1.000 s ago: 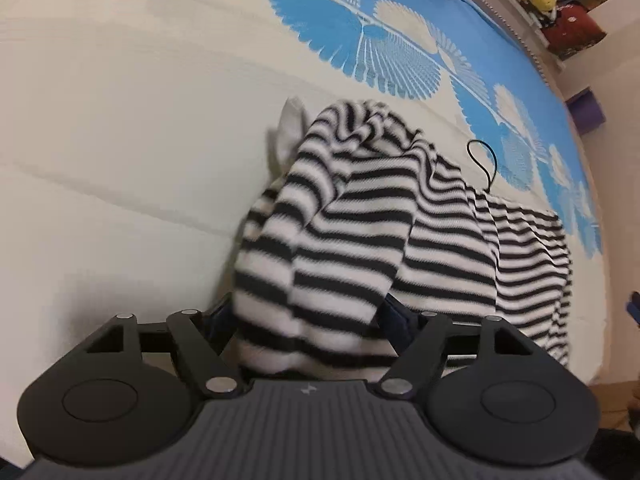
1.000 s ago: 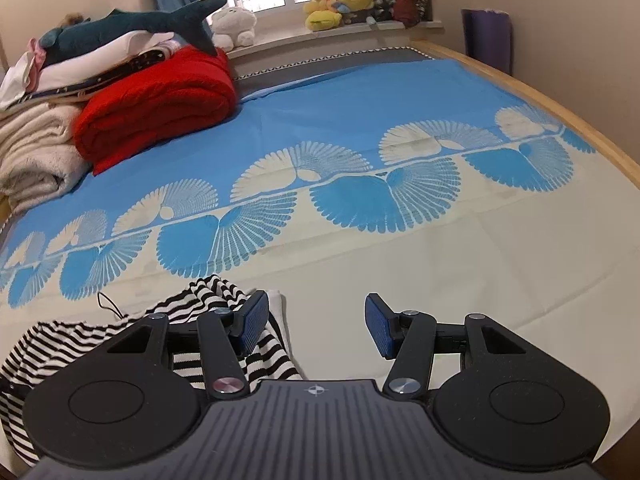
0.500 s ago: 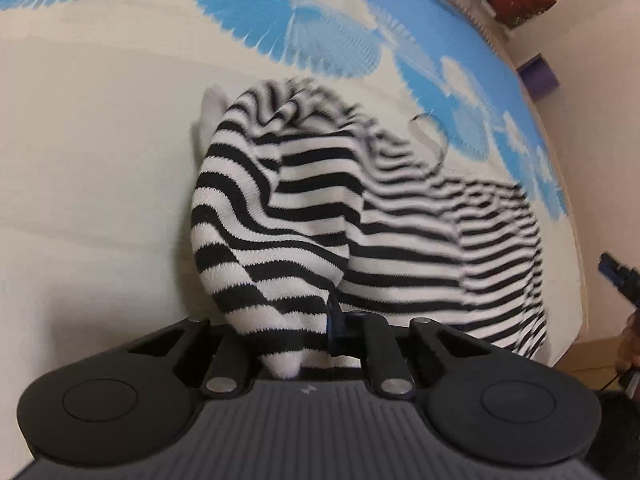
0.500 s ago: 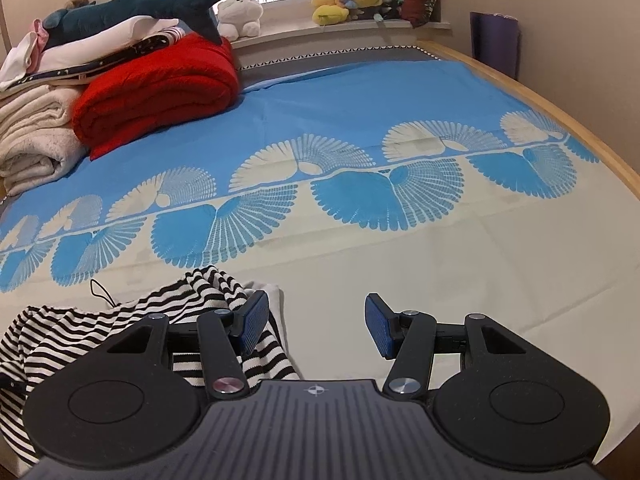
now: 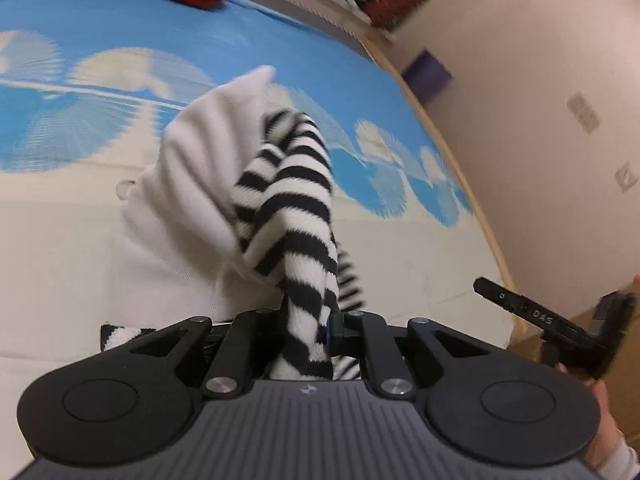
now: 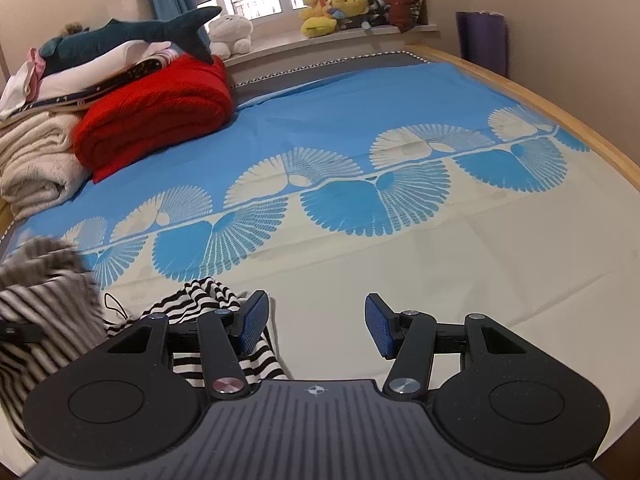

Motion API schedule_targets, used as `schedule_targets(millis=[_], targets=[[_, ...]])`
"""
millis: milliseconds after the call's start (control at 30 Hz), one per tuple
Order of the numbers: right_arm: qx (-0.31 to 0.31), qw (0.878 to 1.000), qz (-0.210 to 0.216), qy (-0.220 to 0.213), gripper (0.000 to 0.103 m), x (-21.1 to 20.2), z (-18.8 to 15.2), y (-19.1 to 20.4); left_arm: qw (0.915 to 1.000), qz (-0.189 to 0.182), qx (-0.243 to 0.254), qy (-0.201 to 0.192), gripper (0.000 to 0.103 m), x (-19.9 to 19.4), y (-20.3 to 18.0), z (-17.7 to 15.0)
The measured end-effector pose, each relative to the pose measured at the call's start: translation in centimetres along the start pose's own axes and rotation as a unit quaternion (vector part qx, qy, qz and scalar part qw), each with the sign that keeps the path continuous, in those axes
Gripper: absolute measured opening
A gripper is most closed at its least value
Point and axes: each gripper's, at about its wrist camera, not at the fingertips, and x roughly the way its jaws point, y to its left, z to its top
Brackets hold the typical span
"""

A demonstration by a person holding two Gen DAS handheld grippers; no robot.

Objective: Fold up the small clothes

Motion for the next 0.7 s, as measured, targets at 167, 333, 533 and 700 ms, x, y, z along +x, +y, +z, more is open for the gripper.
schedule_targets(millis=[167, 333, 533, 700], targets=[[0.007, 1.0, -0.004, 0.0, 0.055, -0.3, 0.0, -0.7, 0.9989, -0.019, 0.008, 0.041, 0.041, 6.7, -7.5, -0.2], [0.008, 1.0, -0.003, 0.007, 0.055, 0.0, -0.1, -1.1, 0.9922, -0.123, 0.0, -0.017, 0.052, 3.6, -8.6, 0.7], [0.006, 0.997, 0.079, 0.017, 0.055, 0.4, 0.0, 0.8, 0.9978, -0.028, -0.029, -0.053, 0.052, -0.9, -3.5, 1.0], [-0.026, 0.978, 0.175, 0.113, 0.057, 3.2, -1.6, 5.8, 0.9972, 0.046, -0.035, -0.049, 0.052, -4.4, 0.8, 0.5]])
